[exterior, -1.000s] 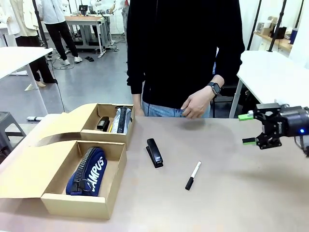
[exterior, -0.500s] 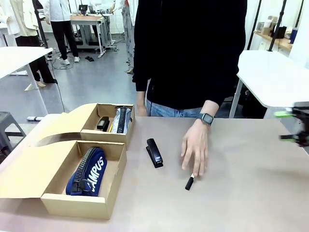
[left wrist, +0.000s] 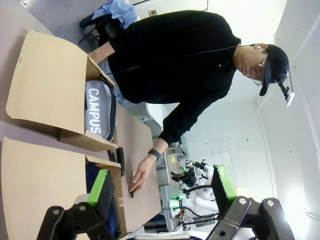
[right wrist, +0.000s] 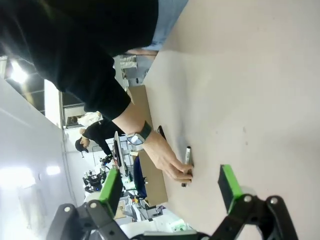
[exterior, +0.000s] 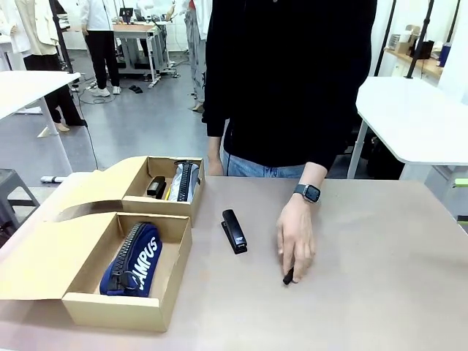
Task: Place items inside the box.
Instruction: Pick up a Pencil pouch or Stapler and place it inside the Mailer Box closest to the robot.
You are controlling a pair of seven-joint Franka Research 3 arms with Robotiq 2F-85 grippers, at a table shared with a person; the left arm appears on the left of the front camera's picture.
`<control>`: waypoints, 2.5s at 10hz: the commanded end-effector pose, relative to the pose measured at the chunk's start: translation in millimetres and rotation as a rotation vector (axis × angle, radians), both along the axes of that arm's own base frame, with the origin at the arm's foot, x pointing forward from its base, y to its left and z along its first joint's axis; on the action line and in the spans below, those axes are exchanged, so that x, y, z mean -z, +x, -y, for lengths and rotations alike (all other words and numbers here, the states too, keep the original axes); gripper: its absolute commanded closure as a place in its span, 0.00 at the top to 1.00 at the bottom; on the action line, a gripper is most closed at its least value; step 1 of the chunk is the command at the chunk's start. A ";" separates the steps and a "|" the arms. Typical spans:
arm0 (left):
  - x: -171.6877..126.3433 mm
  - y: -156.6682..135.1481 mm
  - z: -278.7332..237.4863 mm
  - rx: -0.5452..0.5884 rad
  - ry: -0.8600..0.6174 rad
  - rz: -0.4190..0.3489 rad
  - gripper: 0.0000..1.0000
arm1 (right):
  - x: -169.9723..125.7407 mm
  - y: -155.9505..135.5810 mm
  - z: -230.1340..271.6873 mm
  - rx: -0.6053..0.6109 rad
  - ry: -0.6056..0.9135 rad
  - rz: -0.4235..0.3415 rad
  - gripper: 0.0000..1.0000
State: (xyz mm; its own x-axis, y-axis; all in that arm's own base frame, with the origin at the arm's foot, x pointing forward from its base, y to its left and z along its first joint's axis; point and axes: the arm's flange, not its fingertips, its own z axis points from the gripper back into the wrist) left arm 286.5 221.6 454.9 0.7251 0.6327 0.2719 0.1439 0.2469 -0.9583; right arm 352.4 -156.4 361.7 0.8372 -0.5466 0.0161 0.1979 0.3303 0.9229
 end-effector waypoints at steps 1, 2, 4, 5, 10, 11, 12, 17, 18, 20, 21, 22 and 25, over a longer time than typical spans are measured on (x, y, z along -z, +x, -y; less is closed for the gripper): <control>-0.1 0.5 1.4 -0.003 -0.005 0.033 1.00 | -4.6 4.6 -2.4 -0.014 -0.058 -0.011 1.00; -0.1 0.5 1.4 -0.003 -0.005 0.033 1.00 | -14.2 8.2 -13.7 -0.058 -0.078 0.018 1.00; -0.1 0.5 1.4 -0.003 -0.005 0.033 1.00 | -37.8 12.4 -56.0 -0.117 -0.202 0.054 1.00; -0.1 0.5 1.4 -0.003 -0.005 0.033 1.00 | -50.2 15.0 -77.7 -0.153 -0.287 0.067 1.00; -0.1 0.5 1.4 -0.003 -0.005 0.033 1.00 | -61.0 20.4 -112.7 -0.208 -0.404 0.067 1.00; -0.1 0.5 1.4 -0.003 -0.005 0.033 1.00 | -70.5 19.1 -134.7 -0.207 -0.460 0.082 1.00; -0.1 0.5 1.4 -0.003 -0.005 0.033 1.00 | -80.5 18.8 -168.8 -0.268 -0.534 0.146 1.00; -0.1 0.5 1.4 -0.003 -0.005 0.033 1.00 | -62.9 11.1 -402.0 -0.654 -0.816 0.485 1.00; -0.1 0.5 1.4 -0.003 -0.005 0.033 1.00 | -46.1 0.1 -437.5 -0.632 -0.890 0.555 1.00; -0.1 0.5 1.4 -0.003 -0.005 0.033 1.00 | -70.0 -21.0 -422.7 -0.700 -0.819 0.493 1.00; -0.1 0.5 1.4 -0.003 -0.005 0.033 1.00 | -70.0 -21.0 -422.7 -0.700 -0.819 0.493 1.00; -0.1 0.5 1.4 -0.003 -0.005 0.033 1.00 | -51.6 -26.5 -449.1 -0.674 -0.892 0.555 1.00; -0.1 0.5 1.4 -0.003 -0.005 0.033 1.00 | -45.8 -3.1 -520.6 -1.063 -0.953 0.572 1.00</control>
